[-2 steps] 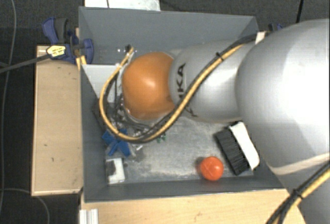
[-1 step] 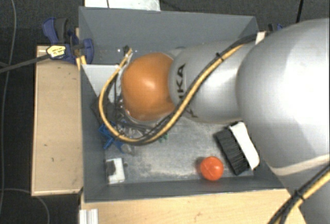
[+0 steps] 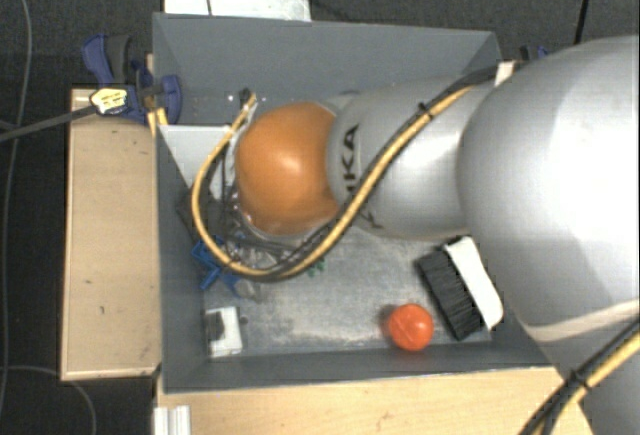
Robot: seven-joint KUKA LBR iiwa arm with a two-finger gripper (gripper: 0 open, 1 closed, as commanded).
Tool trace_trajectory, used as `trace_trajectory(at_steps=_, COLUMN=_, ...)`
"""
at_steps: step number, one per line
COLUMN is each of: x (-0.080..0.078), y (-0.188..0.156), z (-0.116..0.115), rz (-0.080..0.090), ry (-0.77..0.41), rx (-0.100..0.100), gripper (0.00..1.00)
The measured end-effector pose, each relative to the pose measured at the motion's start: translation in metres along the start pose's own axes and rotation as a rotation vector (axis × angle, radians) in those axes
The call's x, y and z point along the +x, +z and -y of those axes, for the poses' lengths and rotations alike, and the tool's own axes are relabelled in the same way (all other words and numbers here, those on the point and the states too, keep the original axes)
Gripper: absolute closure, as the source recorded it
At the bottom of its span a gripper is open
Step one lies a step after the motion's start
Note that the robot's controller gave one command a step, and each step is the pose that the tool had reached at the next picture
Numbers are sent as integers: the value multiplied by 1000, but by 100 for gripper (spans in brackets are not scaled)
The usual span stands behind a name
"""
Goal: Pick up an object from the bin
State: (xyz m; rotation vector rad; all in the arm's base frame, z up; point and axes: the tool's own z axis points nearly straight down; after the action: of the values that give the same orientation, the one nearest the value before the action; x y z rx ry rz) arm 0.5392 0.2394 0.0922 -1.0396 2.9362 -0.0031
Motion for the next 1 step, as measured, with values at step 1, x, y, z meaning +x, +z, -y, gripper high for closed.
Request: trace_trajectory(at_steps=1, x=-8, y=-39, z=6, rz=-2, ry=-89, rx=-4, gripper=100)
